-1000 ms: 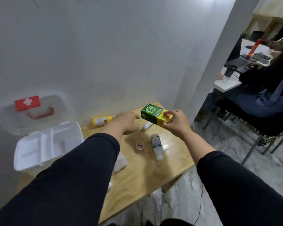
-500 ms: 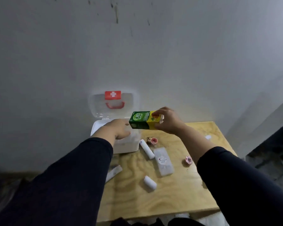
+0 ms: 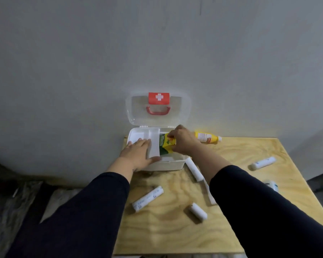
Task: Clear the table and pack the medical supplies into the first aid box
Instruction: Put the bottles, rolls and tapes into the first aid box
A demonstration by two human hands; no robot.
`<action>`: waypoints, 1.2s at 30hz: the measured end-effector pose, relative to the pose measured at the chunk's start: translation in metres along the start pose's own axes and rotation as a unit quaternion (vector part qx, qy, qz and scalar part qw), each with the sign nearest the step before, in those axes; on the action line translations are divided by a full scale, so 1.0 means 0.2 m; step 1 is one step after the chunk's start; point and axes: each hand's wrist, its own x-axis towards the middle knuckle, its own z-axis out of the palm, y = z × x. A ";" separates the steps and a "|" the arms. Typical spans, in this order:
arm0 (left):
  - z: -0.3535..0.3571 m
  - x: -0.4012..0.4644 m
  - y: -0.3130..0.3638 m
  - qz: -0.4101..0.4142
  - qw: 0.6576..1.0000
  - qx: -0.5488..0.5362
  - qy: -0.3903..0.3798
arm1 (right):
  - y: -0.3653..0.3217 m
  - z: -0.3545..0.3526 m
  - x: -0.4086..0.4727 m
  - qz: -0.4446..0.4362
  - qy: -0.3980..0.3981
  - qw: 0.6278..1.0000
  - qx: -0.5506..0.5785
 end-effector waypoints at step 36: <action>0.18 0.09 -0.09 0.015 0.994 0.086 0.058 | 0.42 0.47 -0.76 0.313 0.105 0.931 0.155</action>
